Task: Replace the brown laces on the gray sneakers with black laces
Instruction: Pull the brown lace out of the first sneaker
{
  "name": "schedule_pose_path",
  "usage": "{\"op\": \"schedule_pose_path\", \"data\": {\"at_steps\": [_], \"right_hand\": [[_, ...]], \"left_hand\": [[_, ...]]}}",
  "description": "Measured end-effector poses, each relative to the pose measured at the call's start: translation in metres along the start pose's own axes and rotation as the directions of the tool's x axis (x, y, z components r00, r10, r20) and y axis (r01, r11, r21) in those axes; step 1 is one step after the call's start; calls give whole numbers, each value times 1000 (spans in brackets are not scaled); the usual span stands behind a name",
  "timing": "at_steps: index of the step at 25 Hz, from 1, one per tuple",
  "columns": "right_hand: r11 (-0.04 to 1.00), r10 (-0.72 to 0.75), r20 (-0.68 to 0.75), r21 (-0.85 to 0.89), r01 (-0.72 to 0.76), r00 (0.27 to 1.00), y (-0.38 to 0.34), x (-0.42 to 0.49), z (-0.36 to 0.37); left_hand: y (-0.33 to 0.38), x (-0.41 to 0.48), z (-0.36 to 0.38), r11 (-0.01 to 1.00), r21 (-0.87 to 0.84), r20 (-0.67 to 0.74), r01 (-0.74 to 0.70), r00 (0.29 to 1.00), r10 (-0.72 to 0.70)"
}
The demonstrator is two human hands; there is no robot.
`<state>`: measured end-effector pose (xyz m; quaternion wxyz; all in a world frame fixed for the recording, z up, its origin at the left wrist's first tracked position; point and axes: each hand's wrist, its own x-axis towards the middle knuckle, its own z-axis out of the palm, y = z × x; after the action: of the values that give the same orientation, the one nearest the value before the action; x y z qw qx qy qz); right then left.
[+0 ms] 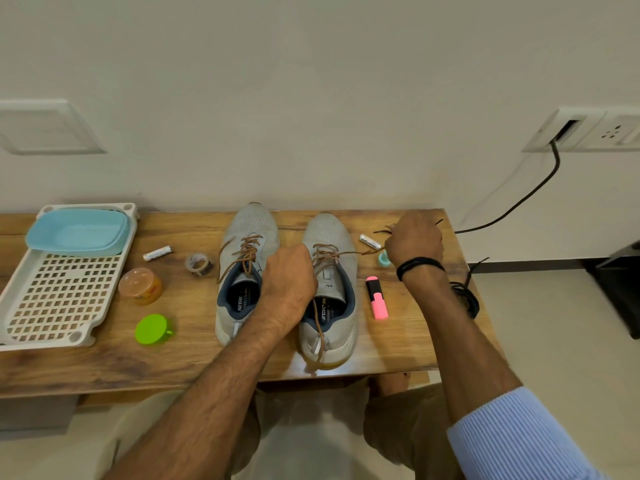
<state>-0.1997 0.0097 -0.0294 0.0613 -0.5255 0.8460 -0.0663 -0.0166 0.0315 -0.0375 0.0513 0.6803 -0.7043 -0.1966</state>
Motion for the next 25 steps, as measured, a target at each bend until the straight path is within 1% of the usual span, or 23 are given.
{"op": "schedule_pose_path", "data": {"at_steps": [2,3,4,6,7,9,11,12,15,16,19,20,21,23,25], "right_hand": [[966,-15,69,260,-3,998,-2,1,1],[934,-53,95,357,16,994,-5,0,2],[918,-106,89,390,64,990,-8,-2,3],[914,-231,70,358,191,971,-16,-5,4],[910,-285,92,338,239,954,-19,-6,6],[907,-351,185,312,284,918,-24,-10,12],[908,-384,253,278,314,888,-29,-13,19],[908,-393,264,262,326,881,-31,-13,21],[912,-383,240,249,325,892,-34,-12,20],[911,-387,256,255,325,886,-32,-12,19],[888,-455,371,258,380,810,-28,-15,15],[881,-471,390,260,396,792,-26,-16,13],[873,-485,387,270,406,785,-24,-15,10],[853,-512,334,307,422,791,-24,-13,6],[854,-498,232,297,426,836,-27,-13,9]], "left_hand": [[-1,1,0,1000,4,-3,-2,1000,2],[-1,2,0,1000,3,1,-4,1000,4],[-1,3,1,1000,3,7,-7,1000,7],[-2,3,1,1000,0,19,-8,1000,8],[-3,4,1,1000,-4,20,-7,1000,7],[-4,5,1,1000,-16,19,-1,1000,2],[-4,6,2,999,-36,22,7,1000,-7],[-4,6,2,999,-48,23,11,1000,-10],[-4,5,0,997,-70,24,19,1000,-17],[-3,4,0,997,-75,27,22,999,-20],[-2,4,-1,997,-75,42,33,999,-30],[-1,3,-2,997,-73,47,36,998,-32],[-1,3,-2,997,-74,50,37,998,-33],[0,3,-3,997,-75,55,35,998,-31],[0,3,-3,997,-68,57,35,998,-31]]}}
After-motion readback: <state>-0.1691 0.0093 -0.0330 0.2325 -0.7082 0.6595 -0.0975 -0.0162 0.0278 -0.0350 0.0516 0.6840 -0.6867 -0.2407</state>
